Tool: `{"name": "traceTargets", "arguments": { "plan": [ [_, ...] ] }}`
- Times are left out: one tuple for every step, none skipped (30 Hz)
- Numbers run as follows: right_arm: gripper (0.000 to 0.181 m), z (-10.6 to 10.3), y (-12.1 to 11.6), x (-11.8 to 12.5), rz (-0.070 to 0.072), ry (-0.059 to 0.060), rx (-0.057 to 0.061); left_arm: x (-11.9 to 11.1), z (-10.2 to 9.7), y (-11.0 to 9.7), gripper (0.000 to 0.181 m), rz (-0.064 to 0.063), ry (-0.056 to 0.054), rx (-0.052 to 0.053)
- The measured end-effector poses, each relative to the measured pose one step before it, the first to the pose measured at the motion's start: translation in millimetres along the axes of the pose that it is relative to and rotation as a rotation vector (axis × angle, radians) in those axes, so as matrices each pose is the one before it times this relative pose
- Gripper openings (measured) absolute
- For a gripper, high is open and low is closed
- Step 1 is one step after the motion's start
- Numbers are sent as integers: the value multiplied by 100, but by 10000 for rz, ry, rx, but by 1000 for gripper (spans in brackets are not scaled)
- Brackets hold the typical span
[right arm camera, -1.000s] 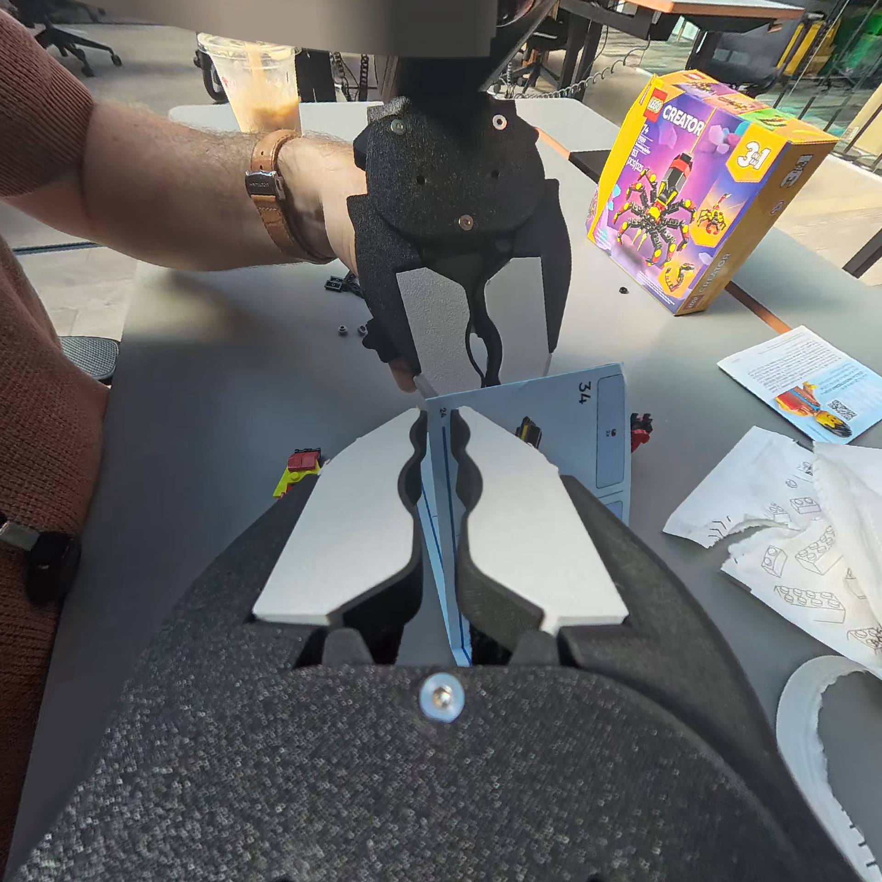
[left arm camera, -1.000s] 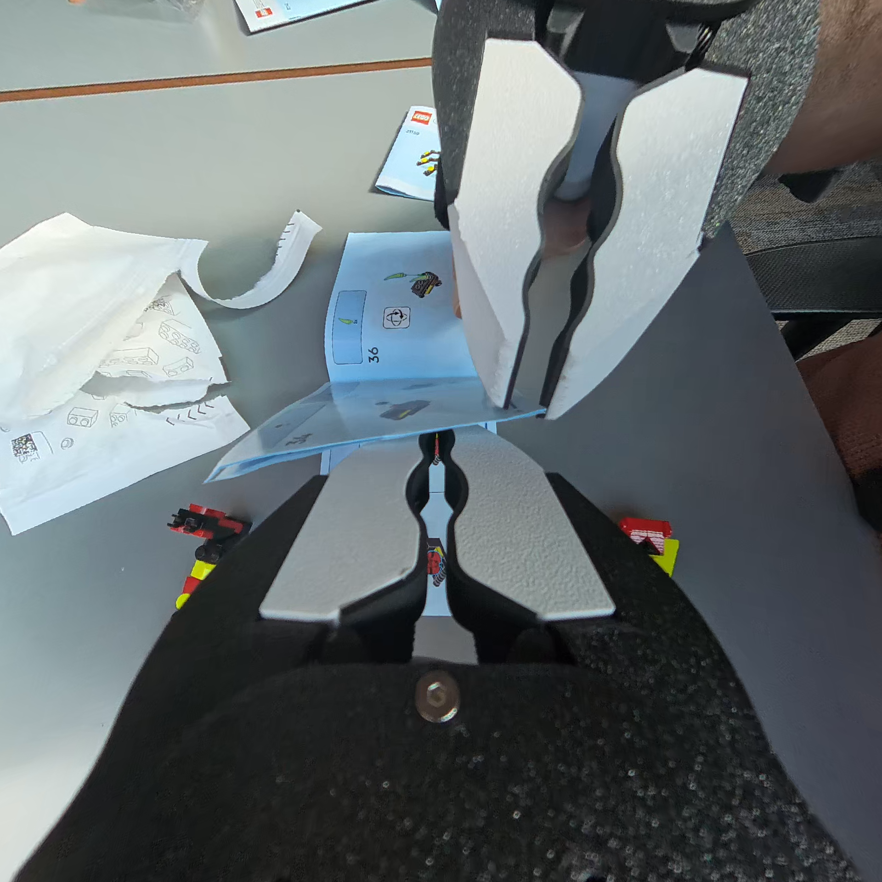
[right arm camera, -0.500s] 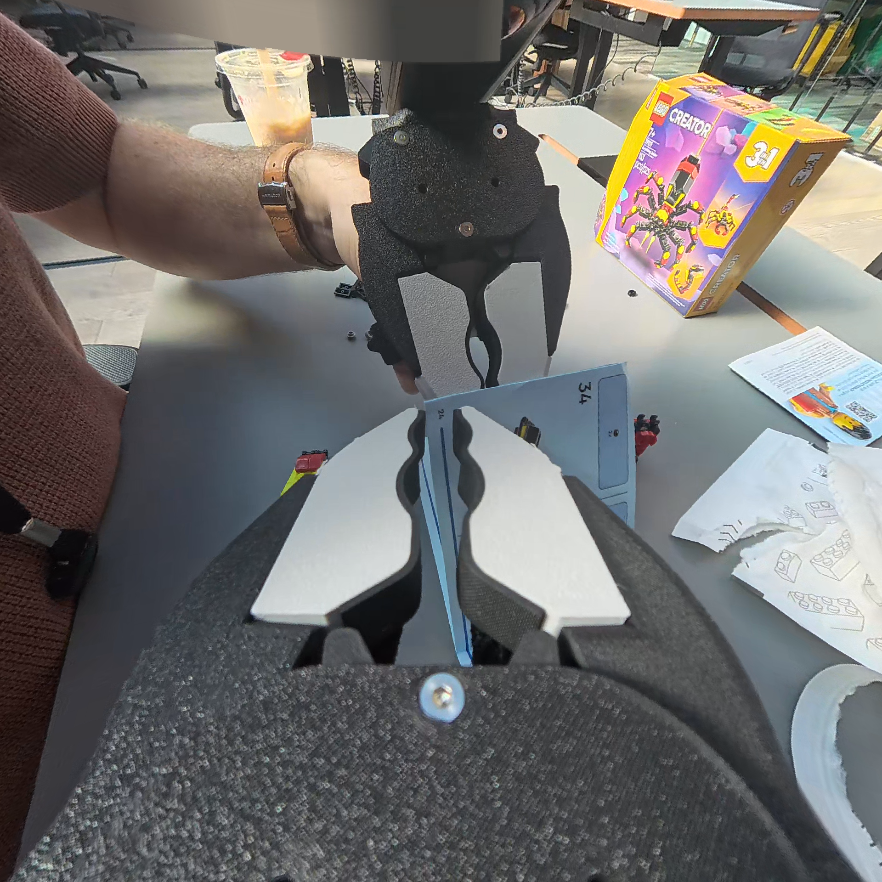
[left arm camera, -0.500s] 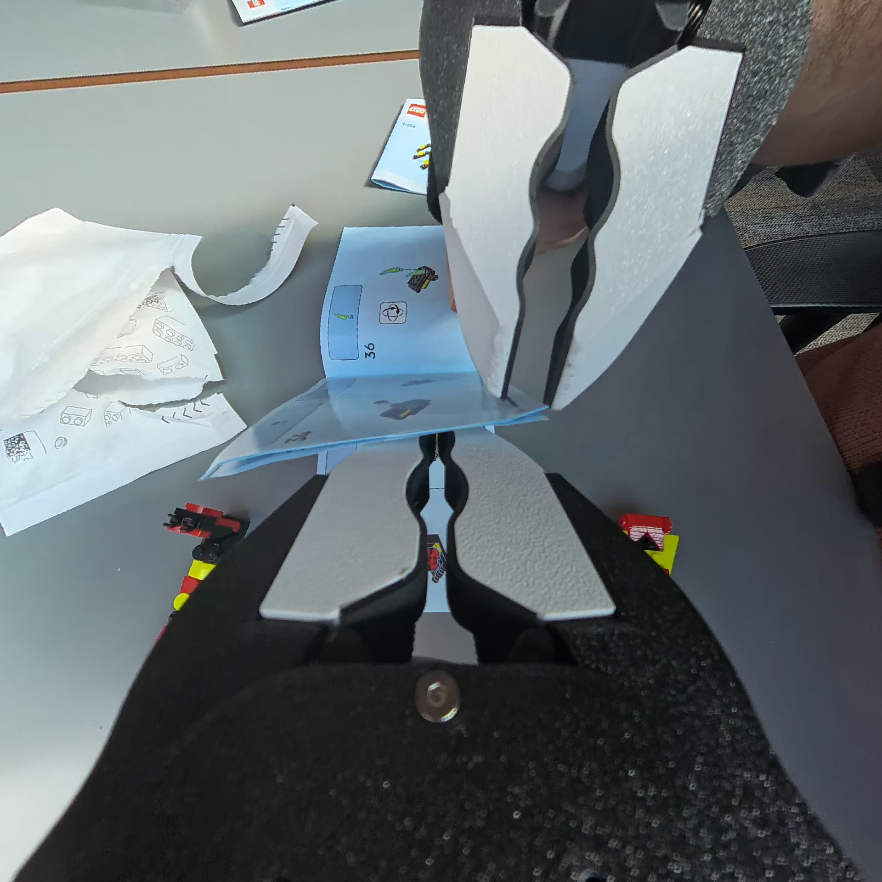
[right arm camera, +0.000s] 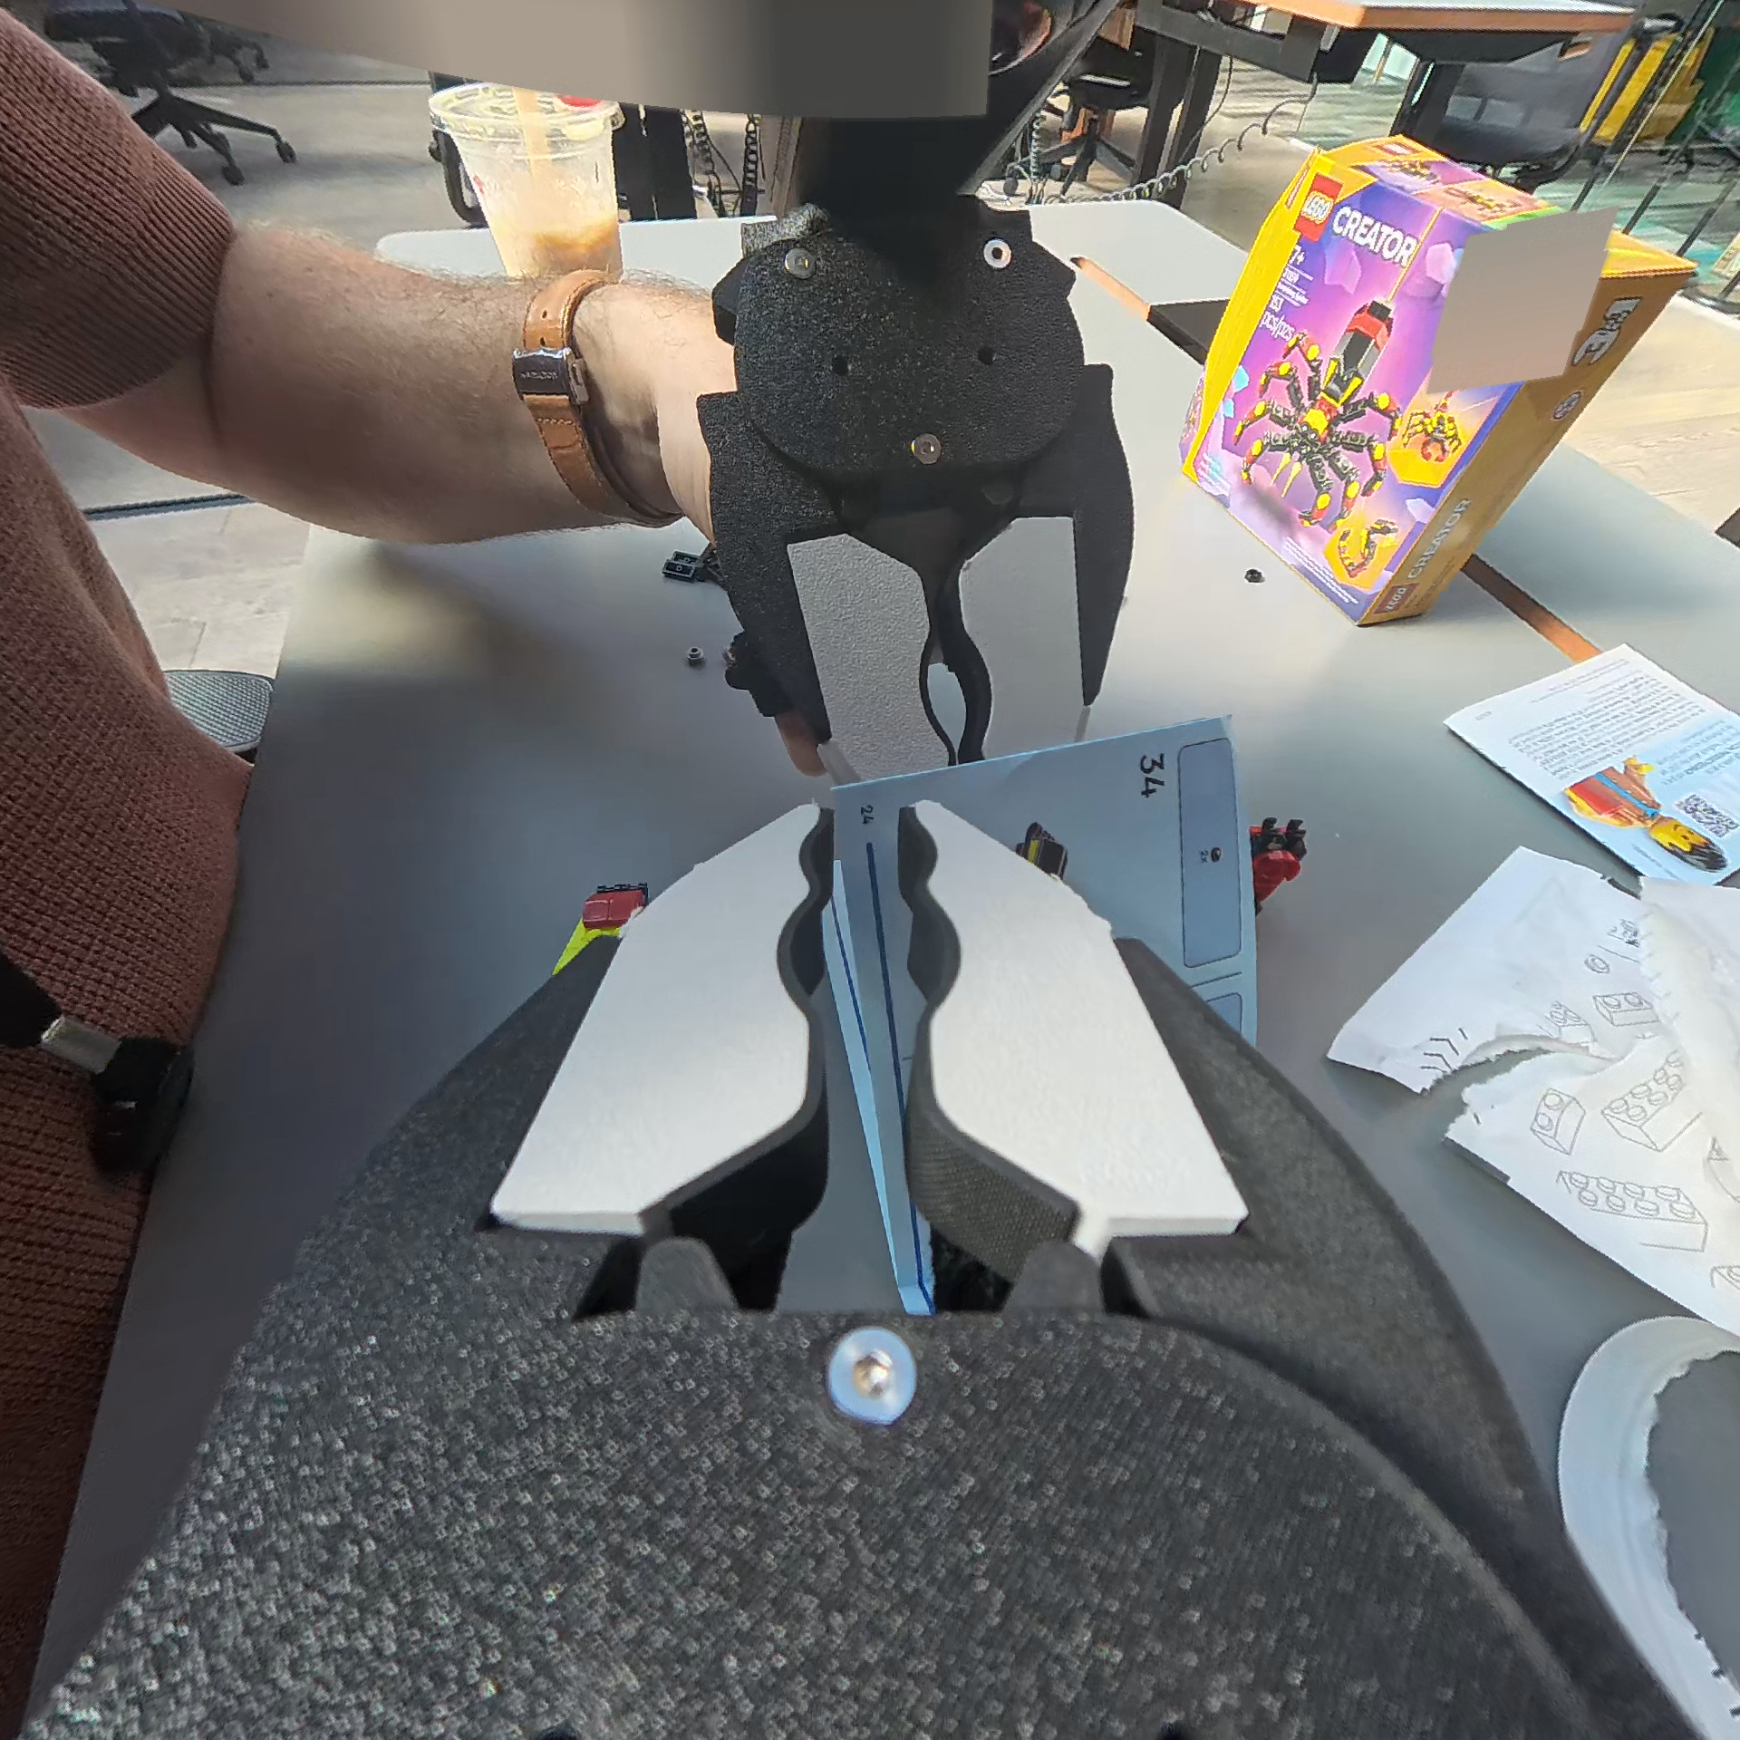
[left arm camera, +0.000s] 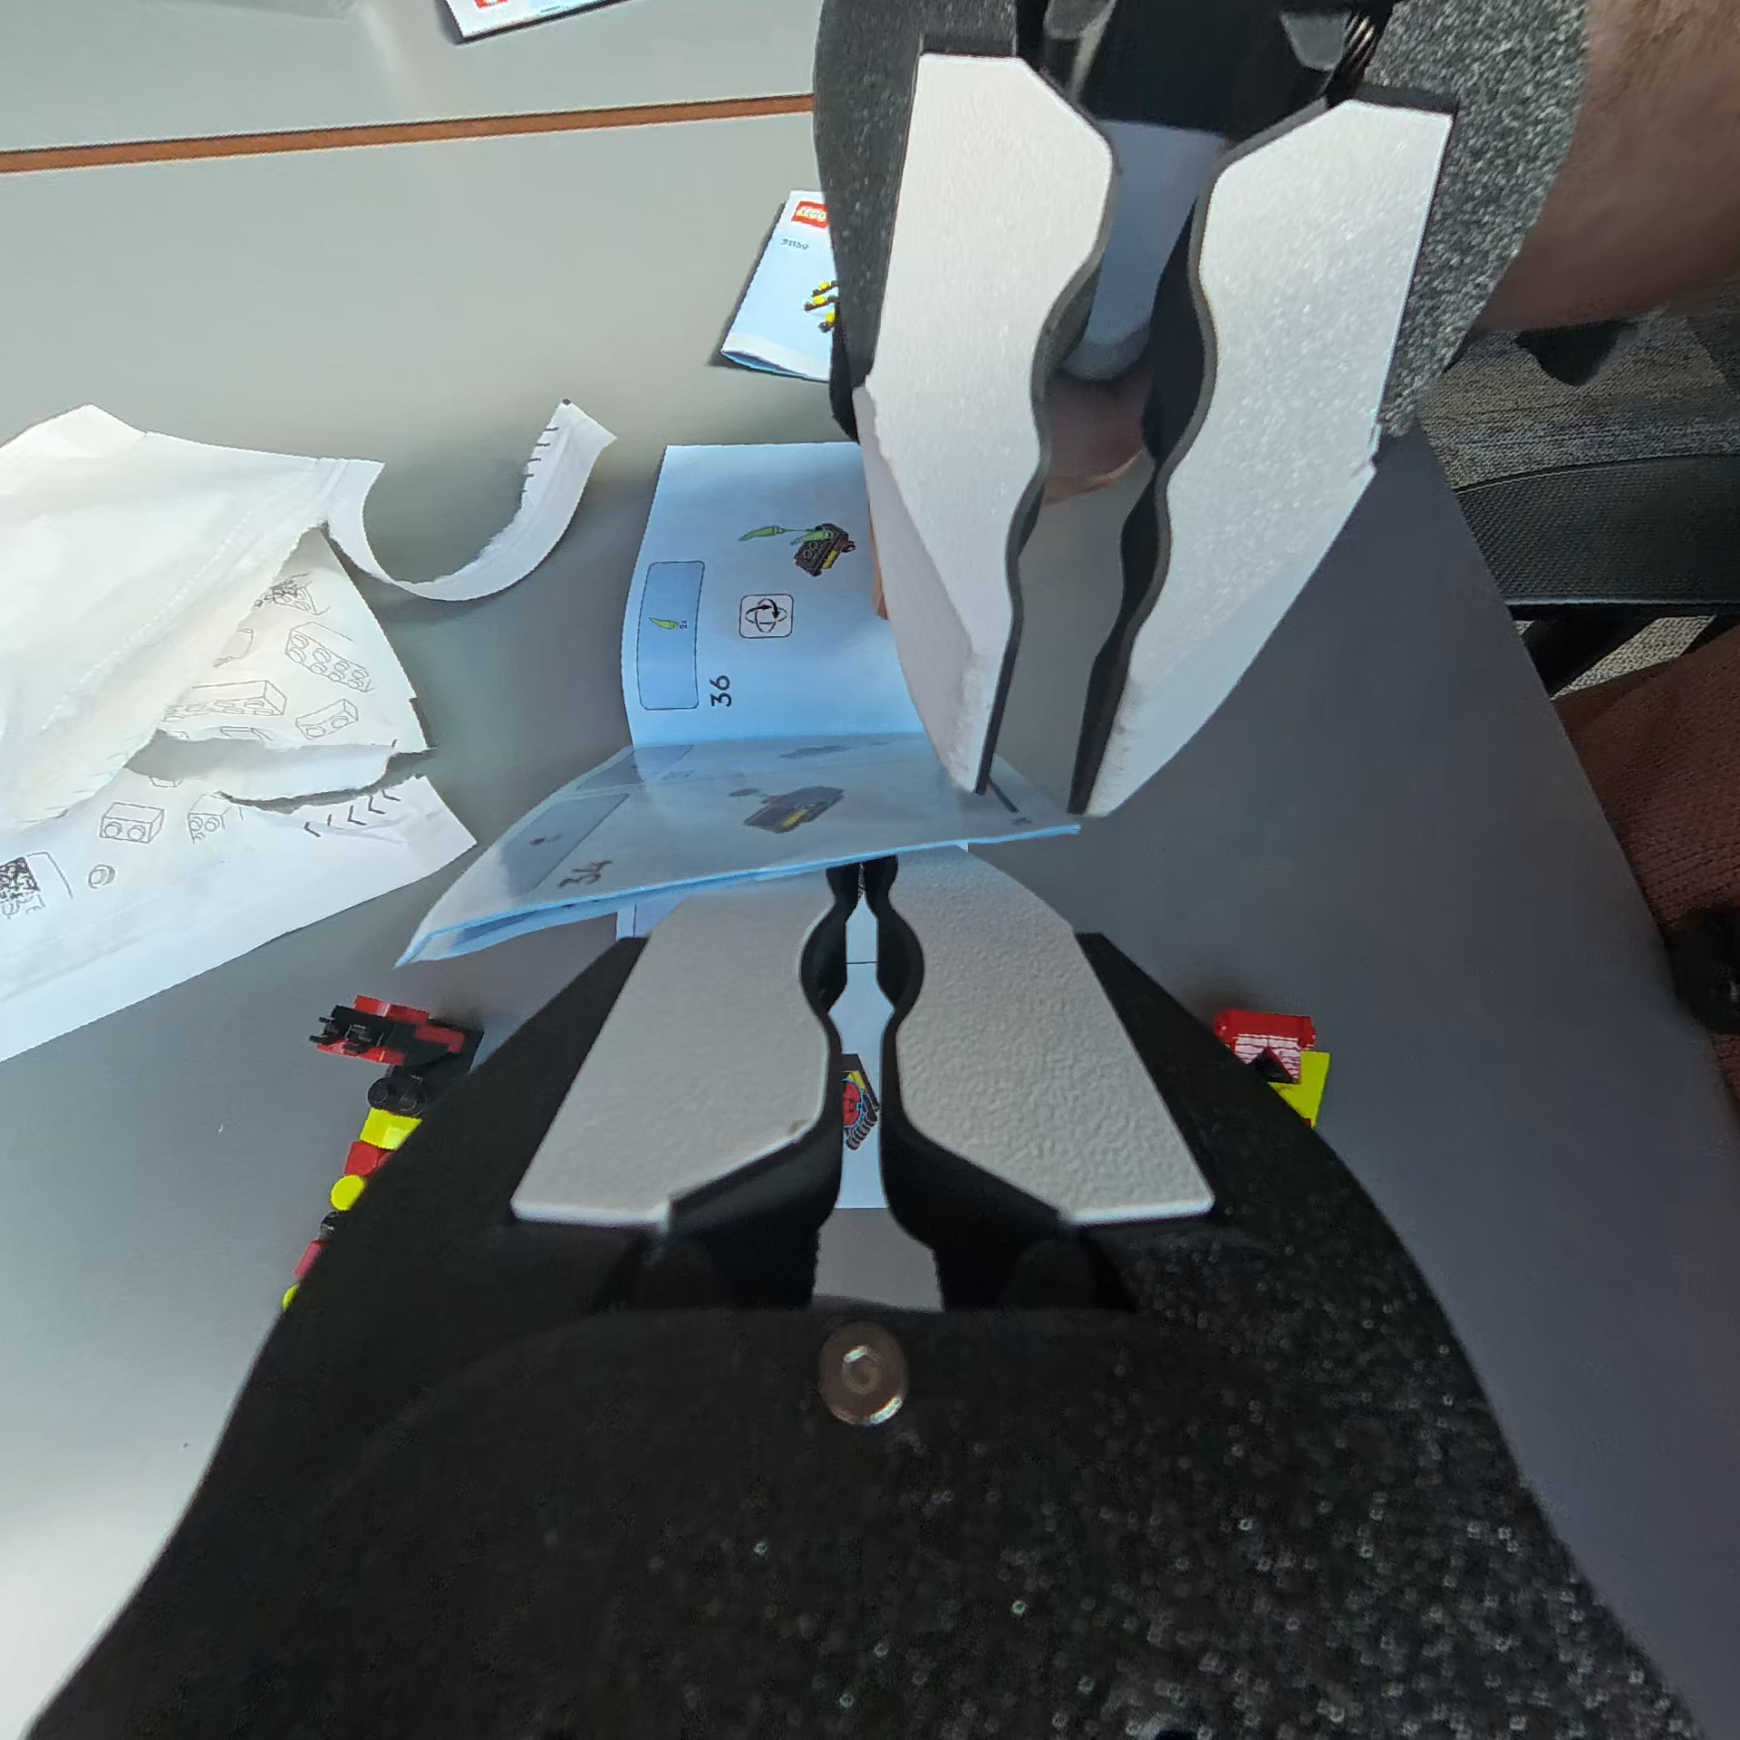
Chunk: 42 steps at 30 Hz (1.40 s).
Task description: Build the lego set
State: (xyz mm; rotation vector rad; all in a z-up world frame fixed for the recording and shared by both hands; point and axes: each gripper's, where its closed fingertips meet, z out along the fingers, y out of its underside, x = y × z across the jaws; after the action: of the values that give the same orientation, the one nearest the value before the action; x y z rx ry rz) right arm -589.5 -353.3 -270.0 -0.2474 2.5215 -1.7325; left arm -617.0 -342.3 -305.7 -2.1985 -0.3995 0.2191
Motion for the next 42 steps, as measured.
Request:
{"name": "traceTargets", "arguments": {
  "plan": [
    [13, -5, -28, 41, -39, 42, 7, 20, 7, -9, 0, 11, 11, 4],
    [12, -15, -74, 29, -30, 30, 24, 0, -9, -19, 0, -6, 4, 1],
    [12, 2, -53, -88, 2, -55, -2, -7, -4, -13, 0, -11, 6, 5],
    [13, 24, -59, -101, 5, -56, 17, 0, 2, -24, 0, -8, 13, 14],
    [13, 42, 5, -33, -42, 5, -23, 7, -5, -26, 0, -6, 10, 6],
    [13, 34, 45, 81, -52, 73, -39, -13, -8, -4, 0, 12, -3, -3],
    [13, 12, 20, 16, 1, 3, -13, 5, -1, -12, 0, 13, 1, 1],
    [13, -24, -42, 32, 53, -17, 44, 14, -3, -13, 0, -3, 9, 4],
    [12, -43, -21, 95, 24, 23, 20, 13, -1, 13, 0, -2, 12, 0],
    [12, -42, -1, 72, 4, 25, 8, 0, 8, 7, 0, -3, 5, -1],
    [12, -38, -11, 16, 16, -14, 6, 5, 4, 11, 0, 0, 4, -2],
    [12, -34, -15, 36, 12, 15, 8, -3, 2, -4, 0, 2, -1, 3],
    [11, -7, 13, 42, -18, 30, -11, 28, 5, -5, 0, 1, 12, 1],
    [11, -7, 11, 23, -15, 7, -18, 14, 6, -22, 0, 1, 8, 6],
    [11, -8, -30, -10, 1, -6, 11, 3, 9, -5, 0, 1, 8, -2],
    [11, -16, -33, 54, 7, 24, 19, 18, 1, -14, 0, 1, 11, 0],
    [10, -28, -28, 66, 12, 30, 18, 14, -10, -31, 0, 1, 7, 18],
    [8, -40, -64, 67, 19, 30, 47, -24, -4, 2, 0, 1, -8, 1],
    [3, -71, -94, 138, 29, 73, 78, 12, 14, 16, 0, 7, 5, -20],
    [0, -75, -85, 122, 31, 70, 79, 31, 19, 0, 0, 3, 20, -3],
    [0, -28, 1, 117, 31, 51, 22, 38, 15, -3, 0, -3, 18, 6],
    [0, 12, 49, 23, 24, 8, -9, 17, 29, 8, 0, 2, 6, -7],
    [0, 16, 81, 85, -11, 84, -14, 22, 20, 36, 0, 2, 13, -18],
    [0, -46, 57, 192, 22, 144, 2, 26, 23, 69, 0, -8, 10, -32],
    [0, -105, 14, 212, 118, 119, 58, 39, -13, 106, 0, -15, 8, -27],
    [0, -208, -21, 189, 205, 56, 107, 25, -96, 215, 0, -39, 3, -53],
    [0, -296, -77, 244, 258, 71, 179, -45, -183, 334, 0, -57, -43, -69],
    [0, -327, -18, 287, 259, 102, 177, -148, -288, 528, 0, -61, -105, -131],
    [0, -372, 98, 395, 214, 184, 108, -298, -431, 748, 0, -79, -172, -217],
    [0, -457, 117, 453, 185, 243, 106, -413, -563, 754, 0, -101, -227, -171],
    [0, -583, 44, 373, 239, 190, 174, -509, -683, 630, 0, -170, -248, -72],
    [0, -710, 37, 371, 287, 170, 225, -630, -734, 539, 0, -202, -290, -52],
    [0, -802, 143, 540, 314, 265, 196, -705, -710, 454, 0, -137, -331, -51],
    [0, -842, 279, 559, 339, 246, 153, -684, -586, 217, 0, -84, -323, 4],
    [0, -866, 365, 557, 347, 240, 124, -532, -387, -105, 0, -61, -235, 80],
    [0, -912, 402, 670, 258, 344, 123, -315, -116, -442, 0, -44, -116, 172],
    [0, -835, 456, 641, 257, 309, 77, 12, 318, -758, 0, -47, 17, 260],
    [0, -624, 519, 415, 296, 137, 10, 570, 932, -516, 0, 58, 310, -26],
    [0, -354, 558, 276, 277, 61, -111, 677, 1293, 95, 0, 219, 345, -509],
    [0, -73, 633, 79, 89, 20, -312, 98, 1128, 143, 0, 355, -37, -488],
    [0, 178, 661, -169, -173, -9, -508, -107, 629, -169, 0, 291, -92, -143],
    [0, 348, 413, -287, -388, 31, -444, -123, 116, -326, 0, 17, 52, 97]
  ]
}}
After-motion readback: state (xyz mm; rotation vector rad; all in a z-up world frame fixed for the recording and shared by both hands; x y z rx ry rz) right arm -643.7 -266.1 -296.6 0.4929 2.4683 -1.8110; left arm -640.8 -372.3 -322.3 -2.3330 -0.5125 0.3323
